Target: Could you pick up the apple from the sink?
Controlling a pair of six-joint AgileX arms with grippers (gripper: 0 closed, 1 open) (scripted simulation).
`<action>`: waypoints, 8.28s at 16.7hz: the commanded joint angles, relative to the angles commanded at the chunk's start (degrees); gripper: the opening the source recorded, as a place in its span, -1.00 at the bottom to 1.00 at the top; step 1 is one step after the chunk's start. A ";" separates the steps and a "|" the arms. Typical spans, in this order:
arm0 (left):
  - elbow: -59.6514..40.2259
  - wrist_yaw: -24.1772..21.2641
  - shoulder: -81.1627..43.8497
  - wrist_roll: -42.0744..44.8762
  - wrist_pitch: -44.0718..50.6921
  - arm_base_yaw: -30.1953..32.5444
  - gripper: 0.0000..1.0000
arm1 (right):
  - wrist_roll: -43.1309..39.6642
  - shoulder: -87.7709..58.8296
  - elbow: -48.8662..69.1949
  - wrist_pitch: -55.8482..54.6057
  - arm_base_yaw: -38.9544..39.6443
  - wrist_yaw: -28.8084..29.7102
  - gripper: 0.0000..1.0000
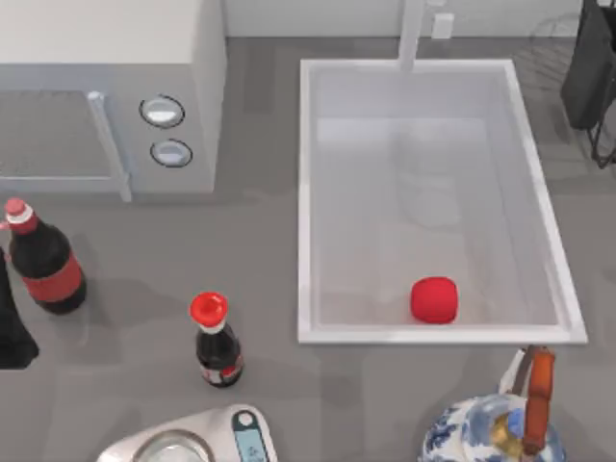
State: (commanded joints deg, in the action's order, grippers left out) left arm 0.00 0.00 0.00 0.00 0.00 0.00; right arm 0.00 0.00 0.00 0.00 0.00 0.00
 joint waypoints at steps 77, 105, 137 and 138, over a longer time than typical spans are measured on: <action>0.00 0.00 0.00 0.00 0.00 0.00 1.00 | 28.85 -138.53 82.49 33.96 27.60 0.31 0.70; 0.00 0.00 0.00 0.00 0.00 0.00 1.00 | 28.25 -131.57 97.73 53.79 27.64 1.62 -1.00; 0.00 0.00 0.00 0.00 0.00 0.00 1.00 | -3.46 -84.71 72.34 77.66 -3.95 0.01 -1.00; 0.00 0.00 0.00 0.00 0.00 0.00 1.00 | -3.58 -84.60 72.22 77.63 -4.06 0.00 -1.00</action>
State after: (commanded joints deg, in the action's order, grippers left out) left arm 0.00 0.00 0.00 0.00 0.00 0.00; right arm -3.58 -84.60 72.22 77.63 -4.06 0.00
